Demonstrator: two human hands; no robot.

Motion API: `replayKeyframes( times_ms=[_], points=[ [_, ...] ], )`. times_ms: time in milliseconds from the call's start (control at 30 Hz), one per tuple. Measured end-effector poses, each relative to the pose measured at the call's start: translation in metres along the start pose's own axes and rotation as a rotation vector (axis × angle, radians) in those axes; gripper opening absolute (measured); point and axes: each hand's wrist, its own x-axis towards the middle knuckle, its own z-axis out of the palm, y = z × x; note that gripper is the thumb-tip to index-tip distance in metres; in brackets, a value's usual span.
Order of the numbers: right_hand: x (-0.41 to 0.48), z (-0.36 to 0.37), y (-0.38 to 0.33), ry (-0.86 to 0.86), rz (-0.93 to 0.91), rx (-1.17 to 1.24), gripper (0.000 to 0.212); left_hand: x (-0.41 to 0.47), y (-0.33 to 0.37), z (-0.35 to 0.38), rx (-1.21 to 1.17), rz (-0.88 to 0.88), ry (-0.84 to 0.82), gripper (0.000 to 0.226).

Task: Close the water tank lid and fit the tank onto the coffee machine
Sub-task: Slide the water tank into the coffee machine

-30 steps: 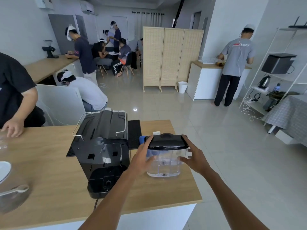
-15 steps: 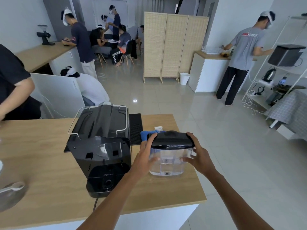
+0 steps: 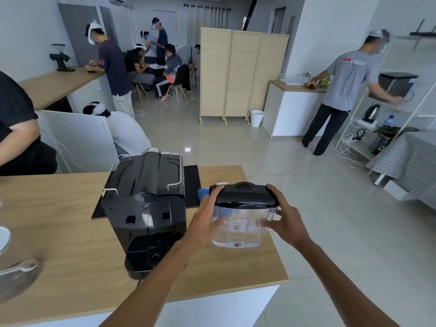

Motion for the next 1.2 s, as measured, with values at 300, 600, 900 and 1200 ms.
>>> replayKeyframes(
  times_ms=[300,600,900,1200],
  points=[
    [-0.018,-0.022,-0.042,-0.007,-0.102,-0.01,0.107,-0.032,0.037,-0.024,0.025,0.022,0.034,0.088],
    [-0.04,-0.01,-0.086,-0.034,-0.187,0.0,0.108,-0.08,0.055,-0.062,0.097,0.014,0.088,0.09],
    [-0.03,0.041,-0.13,-0.047,-0.26,0.019,0.104,-0.119,0.049,-0.115,0.127,-0.014,0.196,0.092],
    [-0.009,0.107,-0.159,-0.071,-0.245,0.128,0.106,-0.145,0.033,-0.166,0.146,-0.022,0.289,0.09]
  ],
)
